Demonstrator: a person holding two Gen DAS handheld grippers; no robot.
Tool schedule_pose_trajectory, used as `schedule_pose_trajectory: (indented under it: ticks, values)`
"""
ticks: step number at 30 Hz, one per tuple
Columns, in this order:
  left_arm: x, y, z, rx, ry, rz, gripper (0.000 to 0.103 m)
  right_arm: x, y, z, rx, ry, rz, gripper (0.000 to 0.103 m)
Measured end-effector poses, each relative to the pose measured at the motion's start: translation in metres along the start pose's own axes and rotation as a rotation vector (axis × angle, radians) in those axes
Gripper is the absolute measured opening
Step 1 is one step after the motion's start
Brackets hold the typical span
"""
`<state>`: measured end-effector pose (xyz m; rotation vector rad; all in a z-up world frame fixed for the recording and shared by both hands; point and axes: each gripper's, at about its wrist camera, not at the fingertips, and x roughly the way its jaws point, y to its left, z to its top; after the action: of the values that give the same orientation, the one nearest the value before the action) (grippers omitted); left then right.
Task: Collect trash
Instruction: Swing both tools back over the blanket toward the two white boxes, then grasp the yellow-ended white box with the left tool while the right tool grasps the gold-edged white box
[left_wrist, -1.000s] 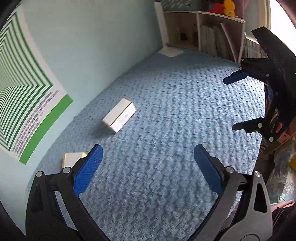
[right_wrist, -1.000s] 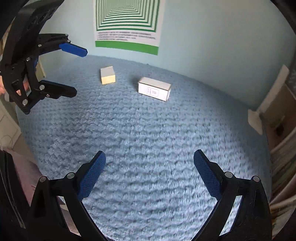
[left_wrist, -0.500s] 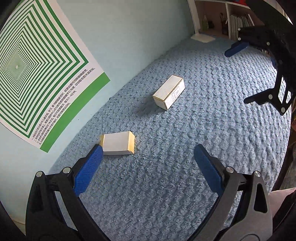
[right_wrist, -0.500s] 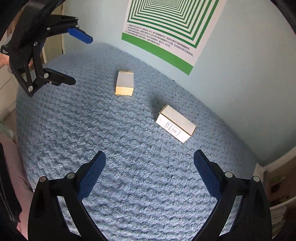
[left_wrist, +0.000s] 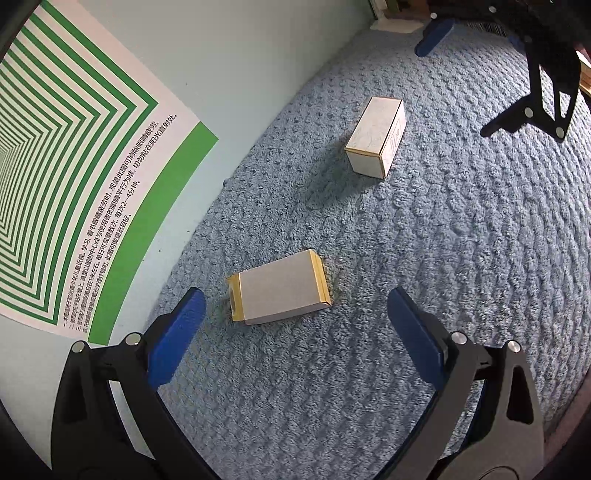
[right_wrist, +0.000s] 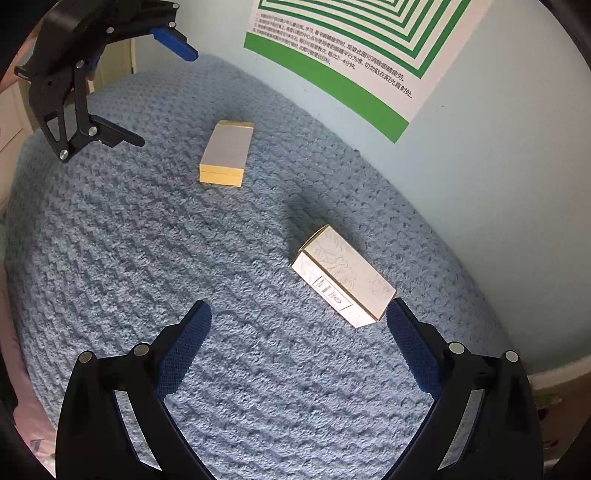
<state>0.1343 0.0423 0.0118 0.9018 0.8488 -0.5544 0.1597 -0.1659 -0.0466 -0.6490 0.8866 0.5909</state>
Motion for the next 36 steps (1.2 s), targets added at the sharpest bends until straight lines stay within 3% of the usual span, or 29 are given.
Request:
schedule_pose_trajectory:
  ticks: [9, 19, 26, 36]
  values:
    - [0.063, 0.024, -0.012, 0.1, 0.06, -0.043, 0.096, 0.057, -0.025, 0.012, 0.005, 0.071, 0.009, 0.095]
    - [0.109, 0.04, -0.017, 0.098, 0.086, -0.099, 0.096, 0.108, -0.036, 0.018, -0.027, 0.143, 0.013, 0.095]
    - [0.123, 0.054, -0.004, 0.059, 0.064, -0.148, 0.097, 0.131, -0.044, 0.024, -0.042, 0.153, 0.011, 0.095]
    - [0.132, 0.044, 0.029, 0.152, 0.027, -0.173, 0.096, 0.153, -0.056, 0.027, -0.037, 0.166, 0.04, 0.095]
